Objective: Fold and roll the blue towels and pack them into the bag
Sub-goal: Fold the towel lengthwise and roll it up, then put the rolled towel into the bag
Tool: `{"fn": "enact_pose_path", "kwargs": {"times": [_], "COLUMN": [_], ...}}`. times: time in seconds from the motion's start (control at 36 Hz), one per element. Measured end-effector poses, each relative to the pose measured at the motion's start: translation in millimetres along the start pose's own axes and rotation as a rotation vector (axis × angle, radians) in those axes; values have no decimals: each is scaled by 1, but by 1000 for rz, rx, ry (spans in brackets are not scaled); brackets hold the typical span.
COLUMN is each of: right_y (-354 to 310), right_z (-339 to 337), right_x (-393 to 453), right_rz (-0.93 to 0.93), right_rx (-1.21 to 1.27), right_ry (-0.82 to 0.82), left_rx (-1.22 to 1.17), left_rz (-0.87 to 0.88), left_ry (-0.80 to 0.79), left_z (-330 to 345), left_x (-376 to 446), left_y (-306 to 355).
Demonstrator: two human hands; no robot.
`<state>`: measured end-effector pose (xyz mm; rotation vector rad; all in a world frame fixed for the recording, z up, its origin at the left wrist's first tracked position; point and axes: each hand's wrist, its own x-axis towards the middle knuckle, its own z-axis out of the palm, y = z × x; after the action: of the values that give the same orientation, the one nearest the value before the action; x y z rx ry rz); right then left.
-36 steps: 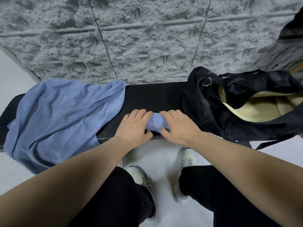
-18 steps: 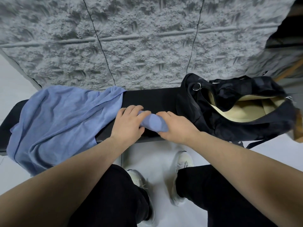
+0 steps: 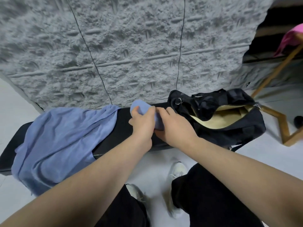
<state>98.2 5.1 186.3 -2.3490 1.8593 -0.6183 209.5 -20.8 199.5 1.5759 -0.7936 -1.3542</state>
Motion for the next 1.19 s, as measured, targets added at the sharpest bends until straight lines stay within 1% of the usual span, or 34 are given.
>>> {"fn": "enact_pose_path", "kwargs": {"times": [0.06, 0.17, 0.31, 0.36, 0.42, 0.5, 0.53, 0.58, 0.64, 0.67, 0.75, 0.81, 0.86, 0.94, 1.03, 1.08, 1.11, 1.14, 1.19], "right_y": [2, 13, 28, 35, 42, 56, 61, 70, 77, 82, 86, 89, 93, 104, 122, 138, 146, 154, 167], "right_z": [-9, -24, -38, -44, -51, -59, -62, -66, -70, -71, -77, -81, -83, -83, -82, -84, -85, -85, -88], "right_x": [-3, -6, -13, -18, -22, -22, -20, -17, -12, -9, -2, 2, 3, 4, 4, 3, 2, 0, -3], "right_rz": [-13, -18, -22, -20, -10, 44, 93, 259, 452, 544, 769, 859, 908, 956, 1012, 1053, 1065, 1073, 1099], "right_rx": [3, 92, 170, 267, 391, 632, 728, 898, 968, 1002, 1241, 1393, 1449, 1458, 1421, 1411, 1414, 1409, 1388], "right_ry": [19, 58, 73, 73, 40, 21, 40, 95, 136, 121, -36, -95, -121, -86, -40, -47, -61, -82, -140], "left_rx": [-64, -140, -199, -219, -226, -194, -176, -156, -151, -155, -156, -76, 33, 186, 338, 445, 517, 601, 780], "left_rz": [-19, -55, -152, -173, -191, -170, -161, -123, -70, -50, -37, -22, 10, 39, 45, 73, 136, 237, 504], "left_ry": [-6, -45, -65, -68, -108, -156, -166, -191, -215, -231, -282, -287, -267, -277, -366, -396, -388, -371, -321], "left_z": [8, 23, 44, 53, 61, 72, 75, 83, 92, 98, 118, 131, 140, 151, 156, 158, 158, 157, 154], "left_x": [-1, -1, 3, 2, 2, 0, -1, -5, -8, -10, -14, -16, -18, -19, -17, -14, -11, -6, 8], "left_y": [4, 13, 21, 22, 23, 23, 21, 19, 18, 17, 15, 11, 8, 8, 14, 19, 21, 22, 23]}}
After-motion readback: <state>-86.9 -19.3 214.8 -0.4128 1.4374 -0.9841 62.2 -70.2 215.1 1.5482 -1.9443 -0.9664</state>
